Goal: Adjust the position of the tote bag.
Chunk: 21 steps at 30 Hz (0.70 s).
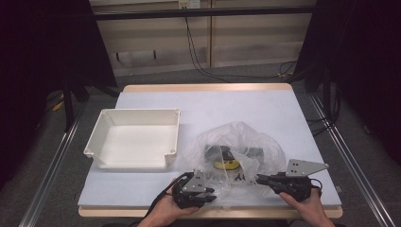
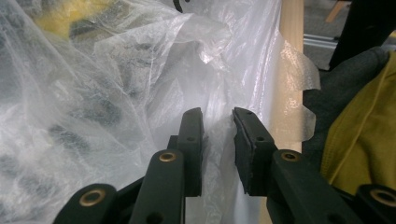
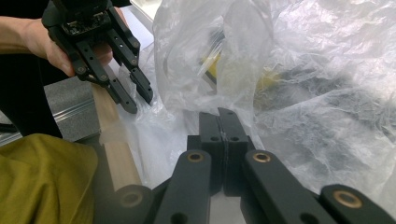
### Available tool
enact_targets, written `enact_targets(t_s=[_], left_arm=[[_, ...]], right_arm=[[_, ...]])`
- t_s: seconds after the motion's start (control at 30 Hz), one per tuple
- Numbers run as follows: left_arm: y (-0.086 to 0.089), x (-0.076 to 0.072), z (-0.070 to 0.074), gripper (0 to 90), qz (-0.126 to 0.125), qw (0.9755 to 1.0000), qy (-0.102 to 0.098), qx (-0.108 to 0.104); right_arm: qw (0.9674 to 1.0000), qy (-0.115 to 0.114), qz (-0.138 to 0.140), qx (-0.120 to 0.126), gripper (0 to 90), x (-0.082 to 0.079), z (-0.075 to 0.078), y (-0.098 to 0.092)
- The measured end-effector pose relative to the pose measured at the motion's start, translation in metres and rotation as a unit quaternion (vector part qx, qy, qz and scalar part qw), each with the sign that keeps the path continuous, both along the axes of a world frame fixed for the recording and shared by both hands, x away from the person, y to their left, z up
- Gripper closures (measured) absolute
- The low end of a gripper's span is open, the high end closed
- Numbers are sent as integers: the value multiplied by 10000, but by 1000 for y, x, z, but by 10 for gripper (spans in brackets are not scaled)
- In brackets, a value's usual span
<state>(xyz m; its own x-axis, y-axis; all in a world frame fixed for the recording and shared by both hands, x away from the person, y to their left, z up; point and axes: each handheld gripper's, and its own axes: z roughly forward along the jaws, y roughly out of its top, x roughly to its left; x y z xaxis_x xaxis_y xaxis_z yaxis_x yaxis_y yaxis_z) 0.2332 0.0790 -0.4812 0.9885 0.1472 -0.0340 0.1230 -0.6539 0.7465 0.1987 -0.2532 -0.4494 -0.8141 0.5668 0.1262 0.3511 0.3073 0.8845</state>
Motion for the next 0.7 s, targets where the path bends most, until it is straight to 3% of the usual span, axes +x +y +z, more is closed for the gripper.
enact_targets(t_s=[0.03, 0.1, 0.13, 0.27, 0.43, 0.7], left_arm=[[0, 0, 1, 801, 70, 9999, -89, 64], [3, 5, 3, 879, 36, 9990, 336, -290], [3, 5, 6, 891, 146, 9985, 345, -398], [8, 6, 19, 896, 201, 9957, 395, -819], [26, 5, 33, 898, 409, 9933, 268, -1045], [57, 16, 57, 898, 865, 9848, 42, -1506]], right_arm=[[10000, -5, 1, -8, 900, 0, 0, 0], [10000, -2, -21, 6, 900, -1, 1, -1], [10000, -15, -35, 6, 900, -1, 2, -2], [9999, -26, -93, 53, 900, -2, 4, -6], [9998, -37, -173, 53, 900, -4, 3, -12], [9989, -136, -361, 274, 900, -5, 15, -24]])
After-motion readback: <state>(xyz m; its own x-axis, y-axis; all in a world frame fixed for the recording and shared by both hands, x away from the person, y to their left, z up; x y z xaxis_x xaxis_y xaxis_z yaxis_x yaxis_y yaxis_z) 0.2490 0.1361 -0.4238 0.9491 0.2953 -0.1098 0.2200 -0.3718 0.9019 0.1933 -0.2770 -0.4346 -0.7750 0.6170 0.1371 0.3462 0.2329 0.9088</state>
